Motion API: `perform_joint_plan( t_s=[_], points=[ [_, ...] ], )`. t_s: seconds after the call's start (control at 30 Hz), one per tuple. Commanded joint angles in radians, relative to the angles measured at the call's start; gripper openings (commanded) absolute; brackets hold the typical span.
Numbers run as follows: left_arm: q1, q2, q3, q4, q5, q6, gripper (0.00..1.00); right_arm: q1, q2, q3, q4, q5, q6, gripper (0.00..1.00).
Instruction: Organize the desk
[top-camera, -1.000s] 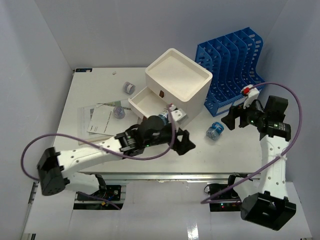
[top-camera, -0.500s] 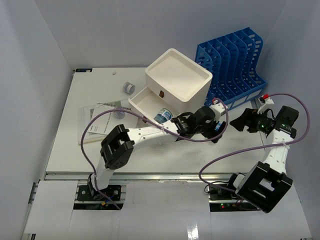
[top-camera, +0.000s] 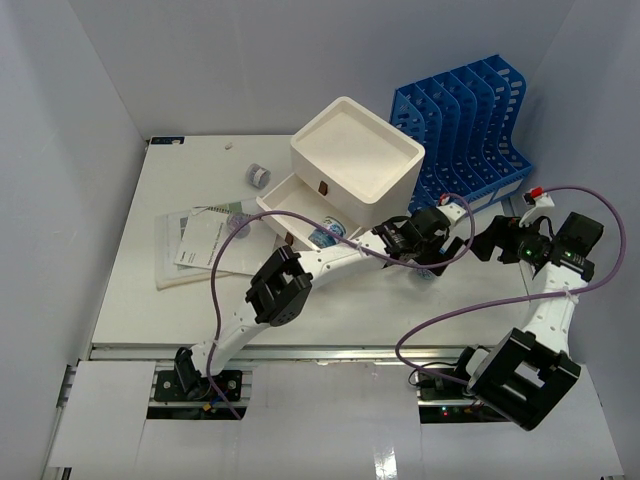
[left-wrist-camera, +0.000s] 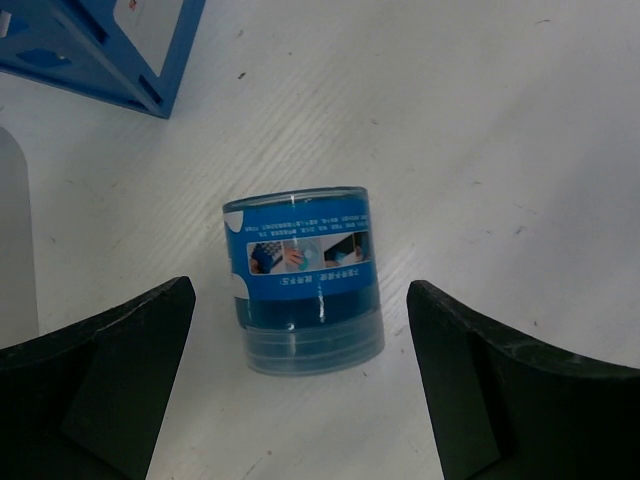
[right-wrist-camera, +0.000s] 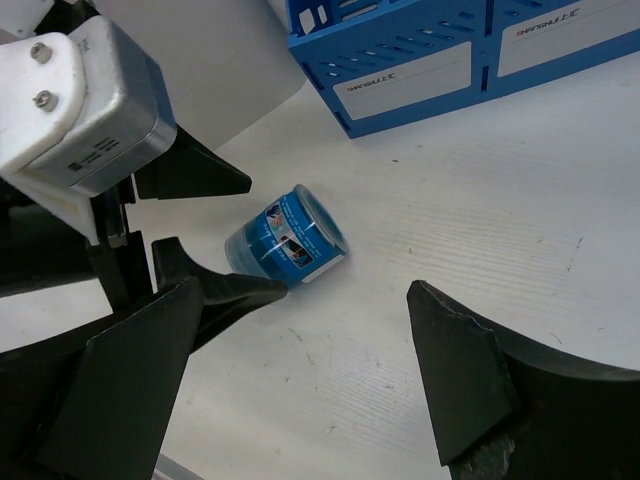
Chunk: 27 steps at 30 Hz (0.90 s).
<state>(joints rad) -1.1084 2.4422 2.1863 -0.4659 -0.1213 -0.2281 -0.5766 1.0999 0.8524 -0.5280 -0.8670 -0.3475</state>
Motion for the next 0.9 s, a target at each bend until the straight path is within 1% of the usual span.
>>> perform_joint_plan(
  t_s=[0.0, 0.13, 0.33, 0.47, 0.53, 0.6, 0.67, 0.77, 0.83, 0.87],
  points=[
    [-0.003, 0.033, 0.043, -0.028, -0.027, 0.019, 0.98, 0.009, -0.022, -0.01, -0.004, -0.076, 0.013, 0.9],
    [-0.004, 0.053, 0.028, -0.031, -0.011, 0.017, 0.94, 0.009, -0.02, -0.012, -0.003, -0.073, 0.013, 0.9],
    [-0.002, 0.064, 0.007, -0.028, -0.006, 0.012, 0.83, 0.007, -0.017, -0.015, -0.003, -0.072, 0.011, 0.9],
    [-0.004, 0.048, -0.016, -0.014, -0.012, 0.009, 0.6, 0.007, -0.015, -0.015, -0.003, -0.072, 0.009, 0.9],
    [-0.004, 0.03, -0.041, 0.002, -0.014, 0.012, 0.55, 0.007, -0.015, -0.016, -0.002, -0.074, 0.008, 0.9],
    [-0.003, -0.004, -0.086, 0.031, -0.015, 0.018, 0.48, 0.009, -0.013, -0.017, -0.002, -0.072, 0.007, 0.9],
    [-0.002, -0.049, -0.125, 0.064, -0.015, 0.023, 0.35, 0.008, -0.012, -0.019, -0.003, -0.07, 0.007, 0.9],
    [-0.004, -0.125, -0.229, 0.107, -0.011, 0.023, 0.19, 0.007, -0.01, -0.018, -0.003, -0.07, 0.004, 0.9],
    [-0.004, -0.193, -0.305, 0.151, -0.008, 0.021, 0.12, 0.006, -0.009, -0.018, -0.003, -0.069, 0.004, 0.9],
    [-0.004, -0.199, -0.312, 0.154, -0.007, 0.02, 0.11, 0.006, -0.009, -0.019, -0.003, -0.069, 0.004, 0.9]
  ],
)
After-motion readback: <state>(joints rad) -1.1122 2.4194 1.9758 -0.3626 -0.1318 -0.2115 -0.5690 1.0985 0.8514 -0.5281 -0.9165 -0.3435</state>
